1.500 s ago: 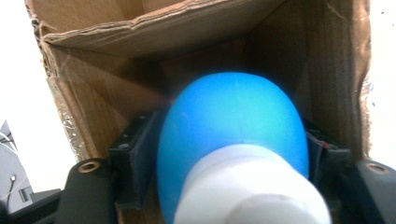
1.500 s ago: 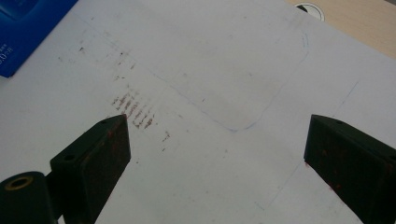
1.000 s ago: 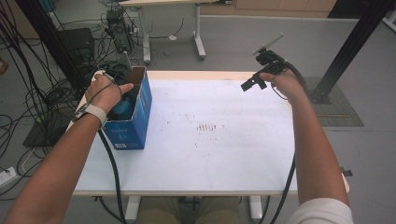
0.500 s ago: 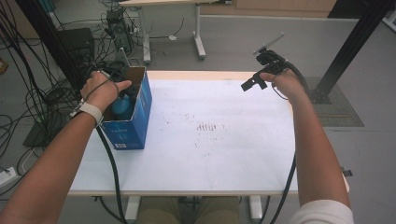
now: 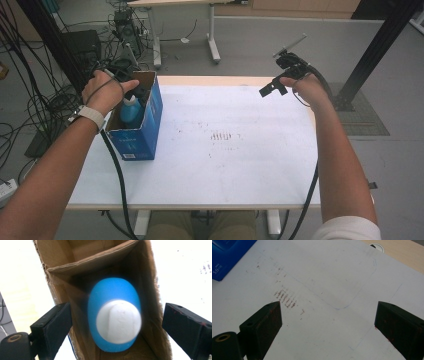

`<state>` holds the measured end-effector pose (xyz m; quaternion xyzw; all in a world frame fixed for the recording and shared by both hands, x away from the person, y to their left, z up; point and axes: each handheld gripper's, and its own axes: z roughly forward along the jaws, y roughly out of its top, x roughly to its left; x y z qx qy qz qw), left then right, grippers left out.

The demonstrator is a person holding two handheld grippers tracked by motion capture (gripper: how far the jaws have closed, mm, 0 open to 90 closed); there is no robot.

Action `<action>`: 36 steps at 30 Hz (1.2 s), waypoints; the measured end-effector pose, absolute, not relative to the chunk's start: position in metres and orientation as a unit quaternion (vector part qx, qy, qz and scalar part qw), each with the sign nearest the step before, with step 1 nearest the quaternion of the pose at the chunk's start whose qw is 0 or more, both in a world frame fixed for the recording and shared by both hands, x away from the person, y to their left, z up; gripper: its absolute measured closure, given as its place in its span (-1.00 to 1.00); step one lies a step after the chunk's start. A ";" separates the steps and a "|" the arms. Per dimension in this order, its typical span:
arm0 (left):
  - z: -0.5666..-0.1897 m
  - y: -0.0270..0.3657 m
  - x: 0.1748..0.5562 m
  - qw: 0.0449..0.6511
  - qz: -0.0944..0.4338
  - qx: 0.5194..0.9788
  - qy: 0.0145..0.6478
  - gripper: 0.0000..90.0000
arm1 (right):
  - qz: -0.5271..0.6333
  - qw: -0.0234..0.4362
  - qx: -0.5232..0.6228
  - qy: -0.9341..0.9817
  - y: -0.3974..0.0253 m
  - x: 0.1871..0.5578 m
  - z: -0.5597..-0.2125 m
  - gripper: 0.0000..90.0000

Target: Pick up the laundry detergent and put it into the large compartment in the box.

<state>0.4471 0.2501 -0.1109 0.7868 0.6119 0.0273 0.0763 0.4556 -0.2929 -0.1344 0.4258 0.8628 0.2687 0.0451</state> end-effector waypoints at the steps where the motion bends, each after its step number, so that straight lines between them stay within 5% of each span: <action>1: -0.109 0.251 0.447 0.079 0.026 0.787 0.611 -0.80 | 0.269 0.046 0.426 0.862 -0.293 0.455 -0.134 -0.83; 21: -0.081 0.252 0.431 0.112 0.039 0.813 0.570 -0.86 | 0.271 0.051 0.426 0.862 -0.296 0.449 -0.129 -0.83; 36: -0.057 0.237 0.416 0.130 0.048 0.867 0.478 -0.86 | 0.272 0.054 0.428 0.860 -0.300 0.445 -0.125 -0.83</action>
